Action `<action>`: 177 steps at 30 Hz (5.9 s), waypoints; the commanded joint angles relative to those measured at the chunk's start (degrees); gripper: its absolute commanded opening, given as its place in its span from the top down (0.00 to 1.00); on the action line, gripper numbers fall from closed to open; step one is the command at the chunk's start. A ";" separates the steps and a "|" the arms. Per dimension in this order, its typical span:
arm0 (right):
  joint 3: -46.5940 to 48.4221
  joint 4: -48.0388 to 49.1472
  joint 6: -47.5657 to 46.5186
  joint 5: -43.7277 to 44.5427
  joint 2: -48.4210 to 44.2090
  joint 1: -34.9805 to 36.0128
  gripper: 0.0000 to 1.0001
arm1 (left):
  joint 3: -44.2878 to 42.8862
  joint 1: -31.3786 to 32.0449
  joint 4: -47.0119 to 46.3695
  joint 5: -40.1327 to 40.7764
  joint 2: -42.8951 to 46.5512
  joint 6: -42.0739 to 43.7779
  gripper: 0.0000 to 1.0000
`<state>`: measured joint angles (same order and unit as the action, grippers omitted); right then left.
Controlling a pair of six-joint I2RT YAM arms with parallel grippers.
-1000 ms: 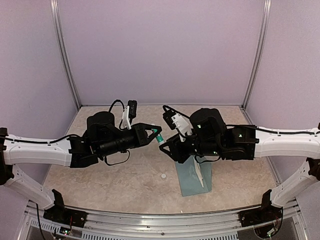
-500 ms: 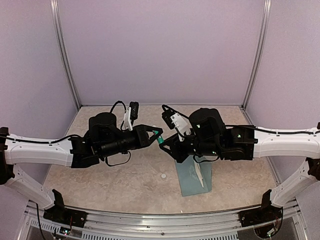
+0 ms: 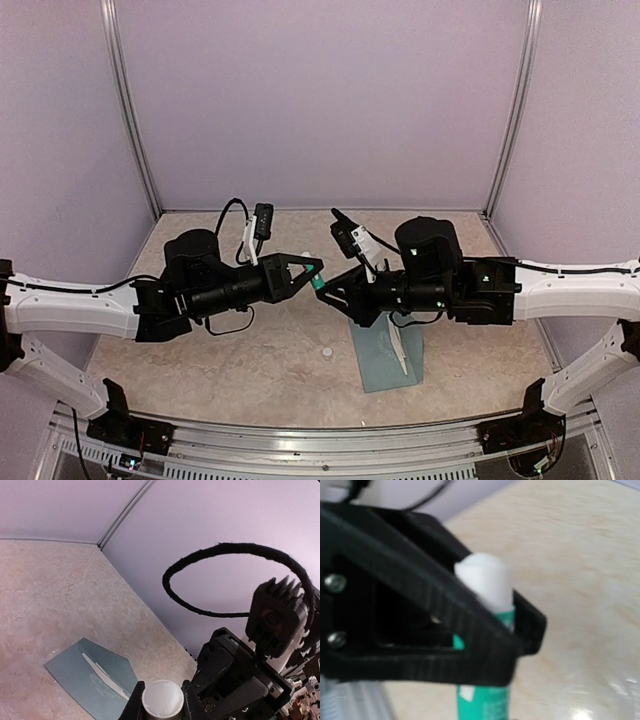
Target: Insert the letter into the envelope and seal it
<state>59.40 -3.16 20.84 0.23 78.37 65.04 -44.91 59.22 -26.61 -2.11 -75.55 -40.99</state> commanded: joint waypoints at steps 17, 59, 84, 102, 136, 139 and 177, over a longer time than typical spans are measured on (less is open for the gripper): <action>-6.80 31.46 12.79 -46.17 -2.09 -3.25 1.00 | 5.03 2.97 -20.66 -32.02 6.46 11.37 0.94; 1.62 3.51 -7.73 14.48 -3.57 9.00 0.49 | -2.19 6.83 -3.51 5.40 6.58 4.21 0.93; 1.97 2.24 -8.12 14.80 -3.64 9.14 0.68 | -3.60 6.79 -0.86 3.23 5.25 4.61 0.94; -1.53 8.08 -7.08 3.60 -7.30 8.40 1.00 | -2.39 6.80 -2.69 -4.37 6.07 10.44 0.94; -12.54 44.74 15.85 -28.94 -6.58 2.99 0.29 | 5.27 10.65 -26.59 -7.78 7.24 17.09 0.94; -12.82 45.33 15.96 -28.20 -6.54 2.99 0.40 | 5.19 10.73 -27.04 -7.86 6.77 16.85 0.94; 2.89 -8.97 -8.34 -22.03 -10.08 -0.26 0.97 | -19.81 -1.64 37.64 -25.02 5.36 10.49 0.16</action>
<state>59.81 -7.97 14.81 -20.91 67.94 65.10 -63.31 58.35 2.02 -21.89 -68.64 -30.72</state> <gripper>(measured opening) 0.148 0.890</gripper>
